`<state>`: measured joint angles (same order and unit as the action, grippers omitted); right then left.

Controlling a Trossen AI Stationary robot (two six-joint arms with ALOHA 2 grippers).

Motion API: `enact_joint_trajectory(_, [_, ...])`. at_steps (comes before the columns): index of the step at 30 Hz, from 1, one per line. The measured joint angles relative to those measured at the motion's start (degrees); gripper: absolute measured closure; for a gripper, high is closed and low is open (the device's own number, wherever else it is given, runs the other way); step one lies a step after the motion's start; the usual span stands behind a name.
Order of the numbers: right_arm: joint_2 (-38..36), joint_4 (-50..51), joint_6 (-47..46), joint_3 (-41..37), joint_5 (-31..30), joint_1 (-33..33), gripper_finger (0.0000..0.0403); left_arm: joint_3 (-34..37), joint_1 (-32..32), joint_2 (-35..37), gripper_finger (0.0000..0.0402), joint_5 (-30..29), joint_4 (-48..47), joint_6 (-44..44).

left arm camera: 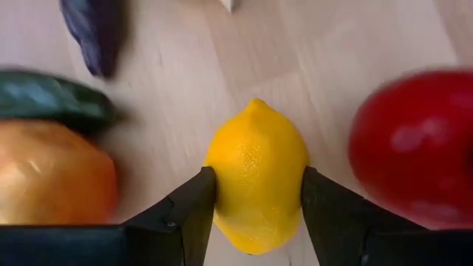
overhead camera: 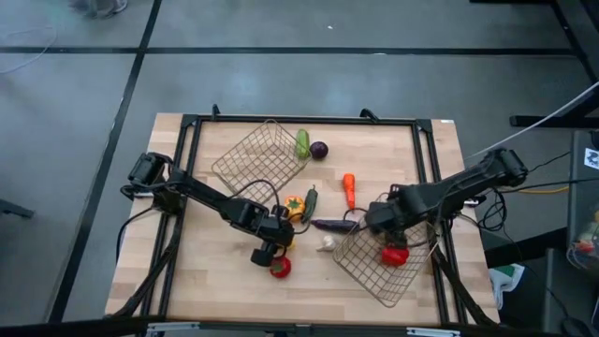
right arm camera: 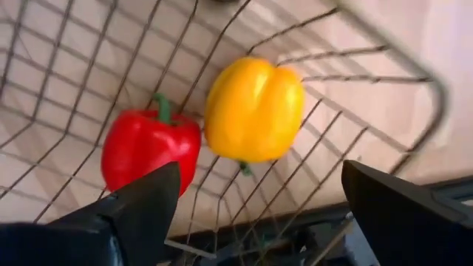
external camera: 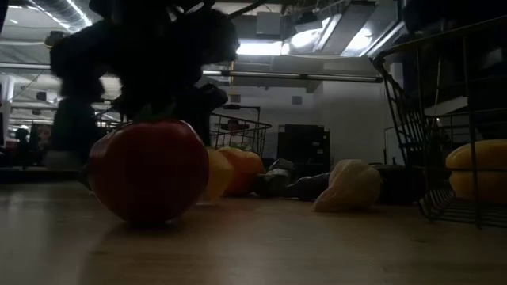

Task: Sort produce into baskets
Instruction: Put the yellow lemon into the top basket

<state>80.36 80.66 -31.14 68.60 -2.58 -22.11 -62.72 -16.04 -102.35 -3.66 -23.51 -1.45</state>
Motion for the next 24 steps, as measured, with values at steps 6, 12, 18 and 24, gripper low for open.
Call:
enact_joint_trajectory(6, [-4.3, -0.1, 0.0, 0.0, -7.0, 0.0, 0.0033, -3.7, 1.6, 0.0, 0.022, -0.3, 0.2, 0.0])
enact_joint_trajectory(12, [-6.8, -0.1, 0.0, 0.0, -11.6, 0.0, 0.0033, -8.6, 4.4, 0.1, 0.022, -0.9, -0.1, -0.1])
enact_joint_trajectory(18, [-7.3, 0.1, 0.3, 0.0, -15.2, 0.0, 0.0033, -14.5, 8.5, 0.1, 0.022, -1.3, -0.1, -0.1])
enact_joint_trajectory(24, [-7.3, 0.2, 3.2, 0.0, -18.1, 0.0, 0.0033, -20.4, 14.3, 0.2, 0.0219, -3.7, -1.9, -0.1])
